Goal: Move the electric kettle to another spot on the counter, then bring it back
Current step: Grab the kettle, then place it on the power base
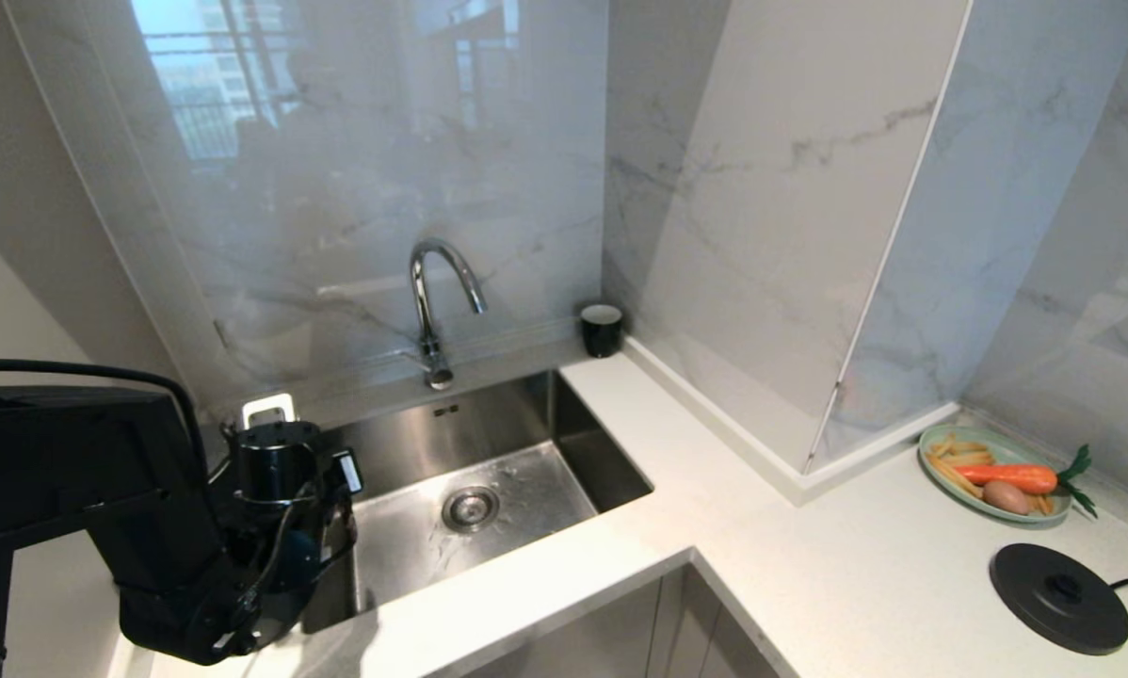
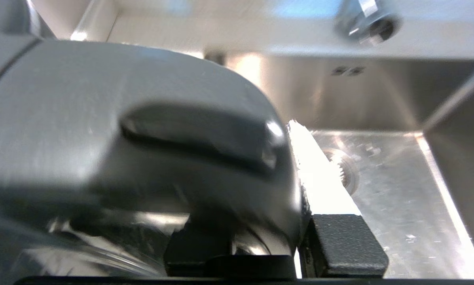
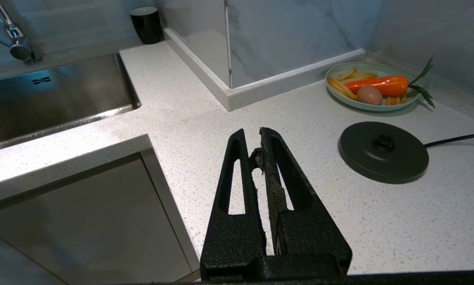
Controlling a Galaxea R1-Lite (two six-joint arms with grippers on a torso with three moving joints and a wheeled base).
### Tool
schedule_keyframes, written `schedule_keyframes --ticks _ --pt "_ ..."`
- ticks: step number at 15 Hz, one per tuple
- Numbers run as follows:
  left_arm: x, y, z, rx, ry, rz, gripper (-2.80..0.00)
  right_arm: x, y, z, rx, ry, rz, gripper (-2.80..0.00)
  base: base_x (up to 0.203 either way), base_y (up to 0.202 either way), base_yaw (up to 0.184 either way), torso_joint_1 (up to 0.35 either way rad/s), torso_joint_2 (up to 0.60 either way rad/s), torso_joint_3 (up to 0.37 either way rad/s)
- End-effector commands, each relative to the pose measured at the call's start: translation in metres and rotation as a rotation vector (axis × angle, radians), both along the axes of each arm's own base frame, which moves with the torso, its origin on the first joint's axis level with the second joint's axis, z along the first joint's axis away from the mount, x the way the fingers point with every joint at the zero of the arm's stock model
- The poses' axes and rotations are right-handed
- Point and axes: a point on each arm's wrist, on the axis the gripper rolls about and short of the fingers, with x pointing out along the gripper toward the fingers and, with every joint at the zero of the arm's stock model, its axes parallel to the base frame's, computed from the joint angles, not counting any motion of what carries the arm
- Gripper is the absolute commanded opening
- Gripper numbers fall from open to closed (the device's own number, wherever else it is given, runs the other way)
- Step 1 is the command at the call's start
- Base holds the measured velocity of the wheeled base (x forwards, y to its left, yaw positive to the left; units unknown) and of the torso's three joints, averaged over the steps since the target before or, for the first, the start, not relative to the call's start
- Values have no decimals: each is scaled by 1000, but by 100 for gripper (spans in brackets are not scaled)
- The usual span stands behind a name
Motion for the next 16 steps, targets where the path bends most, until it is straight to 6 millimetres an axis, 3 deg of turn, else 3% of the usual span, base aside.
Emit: schedule_keyframes --ticks 1,6,12,16 --pt "-5 -6 24 5 -68 -21 -280 0 0 0 0 0 0 -280 0 0 0 0 0 0" --pt "-19 -21 48 22 -87 -80 -280 0 0 0 0 0 0 -280 0 0 0 0 0 0" --pt "-54 -48 98 8 -115 -202 -280 0 0 0 0 0 0 -280 0 0 0 0 0 0" --pt "-61 -57 101 6 -113 -235 -280 0 0 0 0 0 0 -280 1 2 -22 0 2 2"
